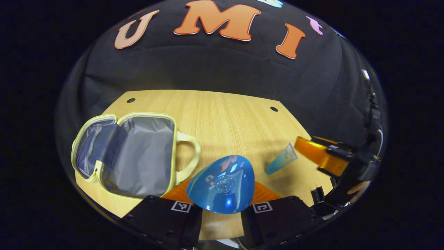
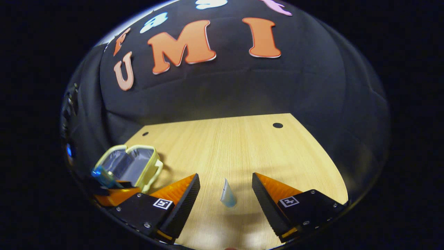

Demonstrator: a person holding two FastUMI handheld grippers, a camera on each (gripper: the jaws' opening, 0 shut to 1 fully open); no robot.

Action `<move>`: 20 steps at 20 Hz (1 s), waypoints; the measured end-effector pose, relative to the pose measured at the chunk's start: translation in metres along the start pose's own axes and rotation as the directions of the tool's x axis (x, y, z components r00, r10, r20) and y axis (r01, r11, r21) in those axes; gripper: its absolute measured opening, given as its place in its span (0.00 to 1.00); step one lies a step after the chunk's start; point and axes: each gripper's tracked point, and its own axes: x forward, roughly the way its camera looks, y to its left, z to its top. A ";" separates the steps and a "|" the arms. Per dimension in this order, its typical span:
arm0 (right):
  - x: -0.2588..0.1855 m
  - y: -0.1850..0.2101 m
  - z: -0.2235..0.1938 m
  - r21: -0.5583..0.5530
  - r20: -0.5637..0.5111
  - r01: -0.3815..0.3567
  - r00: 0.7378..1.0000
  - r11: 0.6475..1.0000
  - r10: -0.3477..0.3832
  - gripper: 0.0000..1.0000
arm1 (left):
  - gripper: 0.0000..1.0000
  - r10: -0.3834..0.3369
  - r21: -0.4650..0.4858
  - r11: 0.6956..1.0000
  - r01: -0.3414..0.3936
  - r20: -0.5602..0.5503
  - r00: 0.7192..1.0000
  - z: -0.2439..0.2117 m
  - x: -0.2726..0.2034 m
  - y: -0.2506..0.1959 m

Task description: First open the suitcase, pack the skin care products into it, and then close the suitcase.

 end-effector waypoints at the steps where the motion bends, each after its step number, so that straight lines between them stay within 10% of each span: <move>1: 0.009 0.001 -0.012 -0.001 -0.036 -0.004 0.999 1.000 0.004 0.96 | 0.49 0.012 -0.010 1.000 -0.012 -0.003 1.000 -0.001 -0.008 0.009; 10: 0.051 -0.009 -0.078 -0.004 -0.215 0.032 0.976 0.999 -0.032 0.86 | 0.48 0.115 -0.115 0.987 -0.116 -0.016 0.993 -0.016 -0.055 0.079; 17: 0.053 -0.010 -0.087 -0.045 -0.262 0.018 0.965 0.999 -0.029 0.37 | 0.49 0.122 -0.138 0.983 -0.123 -0.017 0.992 -0.016 -0.062 0.087; 20: 0.043 -0.006 -0.076 -0.041 -0.260 -0.002 0.965 0.999 -0.008 0.37 | 0.49 0.110 -0.151 0.982 -0.111 -0.018 0.994 -0.007 -0.066 0.092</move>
